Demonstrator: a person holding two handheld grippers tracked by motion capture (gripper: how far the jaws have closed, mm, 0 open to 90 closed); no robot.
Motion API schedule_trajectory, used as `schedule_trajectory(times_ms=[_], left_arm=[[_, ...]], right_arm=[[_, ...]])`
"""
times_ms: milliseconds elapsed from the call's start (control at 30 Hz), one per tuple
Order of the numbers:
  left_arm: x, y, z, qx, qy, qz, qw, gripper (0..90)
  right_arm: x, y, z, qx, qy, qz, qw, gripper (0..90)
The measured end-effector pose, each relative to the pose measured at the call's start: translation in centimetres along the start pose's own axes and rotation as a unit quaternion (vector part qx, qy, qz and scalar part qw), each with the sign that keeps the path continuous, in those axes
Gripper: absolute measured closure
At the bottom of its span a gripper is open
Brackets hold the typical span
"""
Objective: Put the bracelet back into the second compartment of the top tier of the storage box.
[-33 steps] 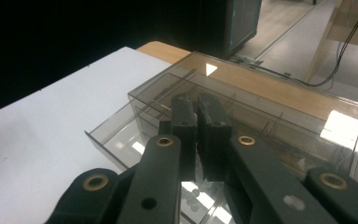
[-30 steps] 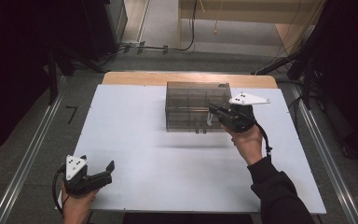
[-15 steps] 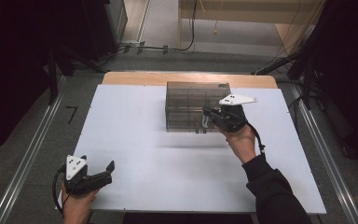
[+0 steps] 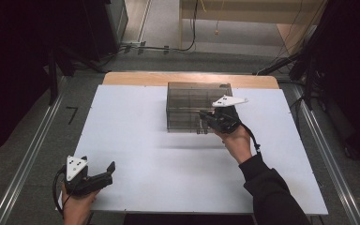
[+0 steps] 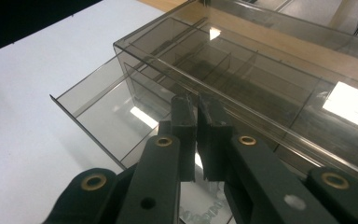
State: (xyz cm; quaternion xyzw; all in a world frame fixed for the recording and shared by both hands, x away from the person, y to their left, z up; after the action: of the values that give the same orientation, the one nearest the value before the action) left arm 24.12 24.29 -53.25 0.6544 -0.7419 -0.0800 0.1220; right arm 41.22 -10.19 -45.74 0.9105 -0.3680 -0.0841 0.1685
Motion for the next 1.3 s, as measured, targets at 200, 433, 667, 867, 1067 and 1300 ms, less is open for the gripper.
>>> schedule_trajectory(times_ms=[200, 433, 667, 867, 1067, 1300], left_arm=[[0.0, 0.0, 0.0, -0.001, 0.000, -0.001, 1.0000, 1.3], [0.0, 0.0, 0.0, -0.002, -0.001, 0.000, 1.0000, 1.3], [0.0, 0.0, 0.0, -0.002, -0.001, 0.001, 1.0000, 1.3], [0.0, 0.0, 0.1, -0.002, -0.001, 0.000, 1.0000, 1.3], [0.0, 0.0, 0.1, -0.002, -0.001, 0.001, 1.0000, 1.3], [0.0, 0.0, 0.1, -0.002, -0.001, 0.001, 1.0000, 1.3]], right_arm=[[0.0, -0.3, 0.4, -0.010, -0.009, -0.005, 0.9999, 75.6], [-0.1, -0.1, 0.4, -0.009, -0.016, -0.015, 0.9997, 65.4], [-0.4, 0.1, 0.3, -0.010, -0.018, -0.024, 0.9995, 58.1], [-0.5, 0.5, 0.4, -0.012, -0.017, -0.028, 0.9994, 44.9], [-0.6, 0.9, 0.4, -0.011, -0.015, -0.029, 0.9994, 35.0], [-0.5, 1.7, 0.8, -0.006, -0.018, -0.014, 0.9997, 24.0]])
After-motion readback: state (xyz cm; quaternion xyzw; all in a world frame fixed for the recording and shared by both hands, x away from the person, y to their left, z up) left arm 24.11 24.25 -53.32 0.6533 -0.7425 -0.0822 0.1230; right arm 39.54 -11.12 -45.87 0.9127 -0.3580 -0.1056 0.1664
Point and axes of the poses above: each handheld gripper's, and its own axes: y roughly backward along the jaws, z roughly out of its underside, x roughly to its right, the point moved 7 cm from there along -y, roughly forward along the jaws, and after that the axes turned 12 degrees about x, right-handed, at the moved point
